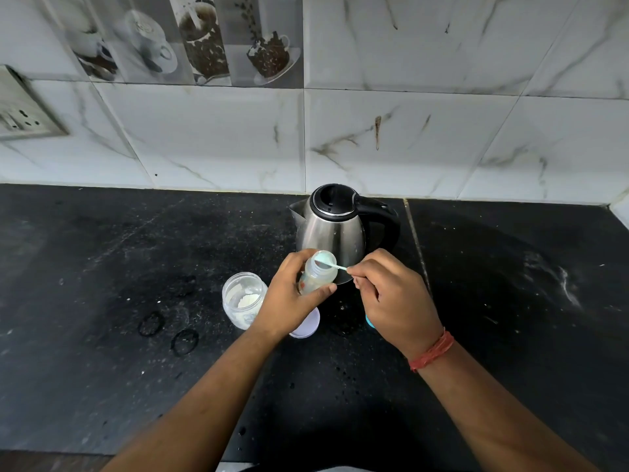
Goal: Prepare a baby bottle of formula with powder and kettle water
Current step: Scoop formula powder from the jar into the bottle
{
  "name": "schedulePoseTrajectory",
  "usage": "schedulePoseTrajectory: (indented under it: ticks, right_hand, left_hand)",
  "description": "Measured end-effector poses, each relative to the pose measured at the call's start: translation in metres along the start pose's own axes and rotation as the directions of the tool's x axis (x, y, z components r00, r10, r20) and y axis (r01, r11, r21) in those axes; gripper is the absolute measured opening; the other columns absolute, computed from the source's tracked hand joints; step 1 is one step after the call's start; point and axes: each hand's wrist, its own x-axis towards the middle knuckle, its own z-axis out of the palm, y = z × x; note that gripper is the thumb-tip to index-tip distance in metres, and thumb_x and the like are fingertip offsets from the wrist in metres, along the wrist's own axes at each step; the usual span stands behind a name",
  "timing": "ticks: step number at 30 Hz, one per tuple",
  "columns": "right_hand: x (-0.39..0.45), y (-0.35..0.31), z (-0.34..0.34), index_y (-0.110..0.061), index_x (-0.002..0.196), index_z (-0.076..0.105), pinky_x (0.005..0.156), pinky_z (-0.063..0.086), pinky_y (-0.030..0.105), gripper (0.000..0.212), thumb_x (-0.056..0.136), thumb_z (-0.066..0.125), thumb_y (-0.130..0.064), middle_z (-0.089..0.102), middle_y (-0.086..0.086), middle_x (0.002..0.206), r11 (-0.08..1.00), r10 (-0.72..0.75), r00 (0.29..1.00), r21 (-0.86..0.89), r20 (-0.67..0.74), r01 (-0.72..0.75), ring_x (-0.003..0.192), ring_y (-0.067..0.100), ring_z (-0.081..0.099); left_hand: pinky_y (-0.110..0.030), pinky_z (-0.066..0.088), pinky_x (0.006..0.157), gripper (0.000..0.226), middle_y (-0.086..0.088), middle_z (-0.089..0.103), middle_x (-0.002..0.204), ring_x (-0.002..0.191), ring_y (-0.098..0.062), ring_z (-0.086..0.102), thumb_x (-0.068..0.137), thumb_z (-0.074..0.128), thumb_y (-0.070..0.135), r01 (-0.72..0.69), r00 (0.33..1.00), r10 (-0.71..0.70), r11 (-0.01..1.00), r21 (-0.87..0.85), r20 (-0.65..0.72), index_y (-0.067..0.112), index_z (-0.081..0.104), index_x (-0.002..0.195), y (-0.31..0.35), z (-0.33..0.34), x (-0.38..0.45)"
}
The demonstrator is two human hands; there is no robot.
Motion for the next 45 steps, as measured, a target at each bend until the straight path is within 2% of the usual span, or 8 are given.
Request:
schedulePoseTrajectory:
  ticks: [10,14,19,22,27,34,40,45]
  right_hand:
    - [-0.001,0.008,-0.009,-0.001,0.091,0.073,0.066,0.055,0.032,0.013,0.09,0.062,0.005,0.065,0.005,0.087,1.0,-0.004,0.999,0.018,-0.052,0.005,0.072,0.018,0.064]
    - [-0.005,0.014,-0.008,-0.003,0.09,0.073,0.064,0.06,0.037,0.014,0.089,0.064,0.008,0.064,0.002,0.088,0.963,0.193,0.976,0.21,-0.1,-0.169,0.071,0.015,0.07]
    - [-0.015,0.028,-0.006,-0.007,0.089,0.071,0.064,0.062,0.036,0.016,0.09,0.067,0.009,0.071,0.009,0.079,0.574,0.675,0.737,0.622,0.009,-0.533,0.069,0.021,0.075]
    - [-0.029,0.037,-0.004,-0.004,0.09,0.07,0.064,0.061,0.032,0.014,0.092,0.065,0.009,0.071,0.01,0.081,0.392,0.777,0.62,0.691,0.106,-0.608,0.07,0.022,0.074]
    - [-0.046,0.045,-0.008,0.0,0.094,0.07,0.064,0.06,0.029,0.012,0.092,0.064,0.009,0.07,0.014,0.086,0.271,0.845,0.516,0.72,0.14,-0.638,0.071,0.021,0.073]
    - [-0.054,0.045,-0.015,-0.002,0.095,0.071,0.062,0.059,0.024,0.012,0.092,0.065,0.008,0.07,0.02,0.091,0.248,0.86,0.489,0.718,0.146,-0.651,0.072,0.024,0.074]
    - [-0.051,0.043,-0.013,-0.002,0.096,0.071,0.063,0.06,0.026,0.011,0.092,0.065,0.007,0.071,0.016,0.089,0.253,0.848,0.506,0.721,0.155,-0.645,0.073,0.022,0.073]
    - [-0.039,0.032,-0.001,-0.001,0.095,0.071,0.066,0.061,0.03,0.011,0.092,0.065,0.007,0.071,0.009,0.082,0.259,0.822,0.544,0.74,0.17,-0.621,0.071,0.021,0.072]
  left_hand:
    - [-0.041,0.056,0.095,0.054,0.014,0.06,0.123,0.12,-0.012,0.058,0.083,0.085,0.028,0.0,1.0,0.0,1.0,-0.009,0.021,0.035,0.057,0.128,0.001,0.009,0.002]
    - [-0.038,0.056,0.097,0.054,0.011,0.062,0.124,0.118,-0.013,0.061,0.081,0.085,0.027,0.043,0.998,-0.041,0.998,-0.051,0.041,0.032,0.059,0.128,-0.004,0.015,0.002]
    - [-0.022,0.051,0.093,0.048,0.012,0.068,0.114,0.108,-0.005,0.065,0.084,0.083,0.019,0.109,0.988,-0.112,0.994,0.026,0.106,0.031,0.059,0.123,-0.012,0.028,-0.004]
    - [-0.019,0.049,0.089,0.047,0.017,0.067,0.111,0.105,-0.001,0.063,0.083,0.081,0.022,0.163,0.972,-0.176,0.982,0.094,0.152,0.038,0.056,0.119,-0.018,0.037,-0.009]
    - [-0.005,0.042,0.074,0.041,0.013,0.065,0.101,0.086,0.011,0.058,0.086,0.079,0.014,0.195,0.952,-0.232,0.963,0.188,0.201,0.025,0.056,0.117,-0.024,0.052,-0.012]
    - [-0.007,0.042,0.075,0.043,0.009,0.064,0.106,0.091,0.012,0.058,0.086,0.077,0.013,0.192,0.939,-0.243,0.958,0.213,0.244,0.028,0.052,0.118,-0.036,0.06,-0.01]
    - [-0.003,0.035,0.099,0.086,0.014,0.047,0.145,0.128,0.0,0.049,0.082,0.085,0.02,0.21,0.948,-0.247,0.959,0.189,0.2,0.022,0.035,0.152,-0.036,0.051,-0.013]
    - [-0.023,0.038,0.113,0.079,0.011,0.046,0.145,0.136,0.002,0.045,0.084,0.082,0.03,0.055,0.985,-0.085,0.978,0.199,0.148,0.027,0.037,0.149,-0.025,0.024,-0.016]
